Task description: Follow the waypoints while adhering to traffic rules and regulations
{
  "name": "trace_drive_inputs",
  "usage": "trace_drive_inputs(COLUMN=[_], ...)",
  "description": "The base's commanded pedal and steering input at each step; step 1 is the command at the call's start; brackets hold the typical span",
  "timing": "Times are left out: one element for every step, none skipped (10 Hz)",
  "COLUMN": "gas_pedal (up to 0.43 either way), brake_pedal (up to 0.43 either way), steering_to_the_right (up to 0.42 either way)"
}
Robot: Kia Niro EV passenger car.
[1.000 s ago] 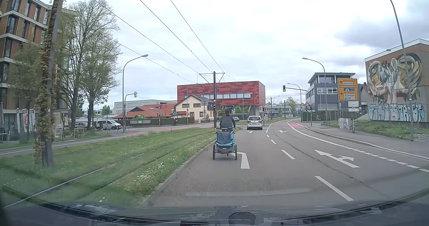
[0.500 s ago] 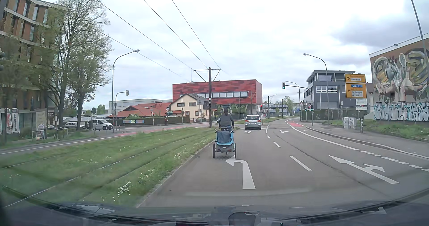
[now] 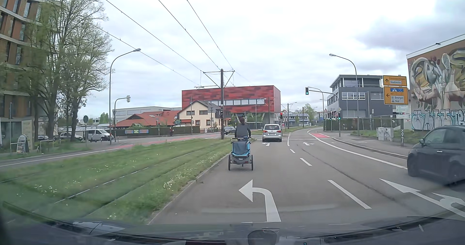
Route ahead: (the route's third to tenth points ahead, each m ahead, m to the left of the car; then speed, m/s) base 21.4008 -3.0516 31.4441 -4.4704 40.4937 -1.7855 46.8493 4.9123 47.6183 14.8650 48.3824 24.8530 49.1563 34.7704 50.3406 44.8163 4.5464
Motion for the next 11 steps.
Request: trace_drive_inputs(gas_pedal=[0.000, 0.000, 0.000, 0.000, 0.000, 0.000, 0.000, 0.000, 0.000, 0.000, 0.000], brake_pedal=[0.000, 0.000, 0.000, 0.000, 0.000, 0.049, 0.085, 0.091, 0.104, 0.104, 0.091], steering_to_the_right=[0.026, 0.026, 0.026, 0.026, 0.026, 0.026, 0.026, 0.026, 0.026, 0.026, 0.026])
